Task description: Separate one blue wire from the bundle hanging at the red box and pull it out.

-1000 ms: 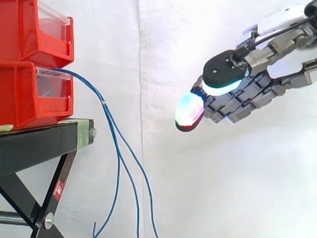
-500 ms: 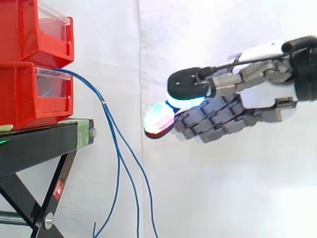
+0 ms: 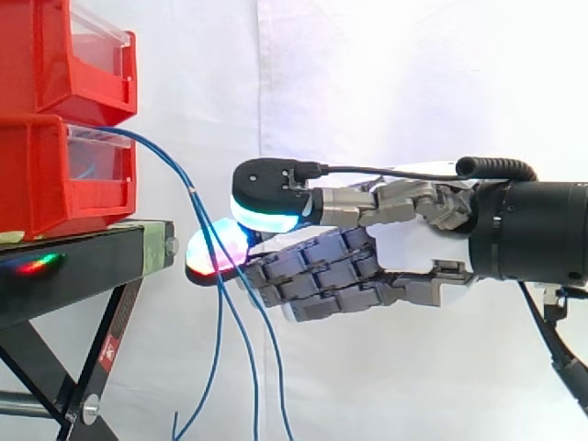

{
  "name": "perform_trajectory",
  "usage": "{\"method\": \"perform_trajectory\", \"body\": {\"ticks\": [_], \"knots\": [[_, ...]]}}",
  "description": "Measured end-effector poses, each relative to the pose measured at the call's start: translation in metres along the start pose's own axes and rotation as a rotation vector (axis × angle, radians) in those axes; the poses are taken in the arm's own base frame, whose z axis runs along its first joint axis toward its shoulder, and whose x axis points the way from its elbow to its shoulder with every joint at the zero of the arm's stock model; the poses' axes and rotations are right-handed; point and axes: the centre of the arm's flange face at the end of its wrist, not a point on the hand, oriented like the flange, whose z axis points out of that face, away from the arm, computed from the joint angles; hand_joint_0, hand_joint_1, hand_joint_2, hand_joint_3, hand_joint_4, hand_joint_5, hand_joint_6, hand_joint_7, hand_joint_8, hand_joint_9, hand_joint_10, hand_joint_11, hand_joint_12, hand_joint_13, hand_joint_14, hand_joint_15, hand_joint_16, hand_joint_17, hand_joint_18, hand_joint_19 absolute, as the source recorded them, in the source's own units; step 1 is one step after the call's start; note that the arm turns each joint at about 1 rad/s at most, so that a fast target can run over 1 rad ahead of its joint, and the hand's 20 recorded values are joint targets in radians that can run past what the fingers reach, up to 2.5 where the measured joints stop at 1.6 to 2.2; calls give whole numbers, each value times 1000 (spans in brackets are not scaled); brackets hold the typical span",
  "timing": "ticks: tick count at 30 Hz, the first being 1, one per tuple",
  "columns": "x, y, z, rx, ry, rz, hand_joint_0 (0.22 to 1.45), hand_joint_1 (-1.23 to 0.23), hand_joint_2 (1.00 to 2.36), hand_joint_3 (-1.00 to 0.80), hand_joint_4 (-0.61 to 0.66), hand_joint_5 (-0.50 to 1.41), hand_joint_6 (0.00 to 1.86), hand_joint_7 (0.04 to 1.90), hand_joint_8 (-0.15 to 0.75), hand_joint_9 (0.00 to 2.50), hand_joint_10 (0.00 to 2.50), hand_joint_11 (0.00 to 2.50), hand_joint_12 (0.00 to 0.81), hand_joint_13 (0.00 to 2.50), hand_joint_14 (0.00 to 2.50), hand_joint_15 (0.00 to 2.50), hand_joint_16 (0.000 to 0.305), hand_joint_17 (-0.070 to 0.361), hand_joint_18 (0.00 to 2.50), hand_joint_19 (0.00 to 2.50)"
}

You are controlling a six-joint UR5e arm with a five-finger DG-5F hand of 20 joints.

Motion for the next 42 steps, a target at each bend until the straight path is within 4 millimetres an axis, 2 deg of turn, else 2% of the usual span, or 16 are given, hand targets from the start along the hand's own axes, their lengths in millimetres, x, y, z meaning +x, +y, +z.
{"method": "perform_trajectory", "body": {"ticks": [8,11,21,30,42], "knots": [[16,1,4,-53,-3,-4,509,-687,1000,-500,265,-231,501,739,328,303,0,70,428,201,5,207,63,143,98,148],[24,-4,6,-70,-4,0,511,-711,1000,-500,275,-225,501,722,336,348,0,33,437,259,5,193,64,144,177,123],[37,-6,11,-122,-4,136,523,-711,1000,-500,295,-211,502,757,337,385,0,59,440,298,5,201,63,142,224,137],[39,-5,10,-122,0,163,532,-716,1000,-500,322,-189,502,829,337,419,2,81,440,329,5,201,61,138,267,157],[38,-5,11,-119,-8,168,542,-715,1000,-500,339,-179,502,832,337,439,1,94,441,342,8,206,61,137,295,174]]}}
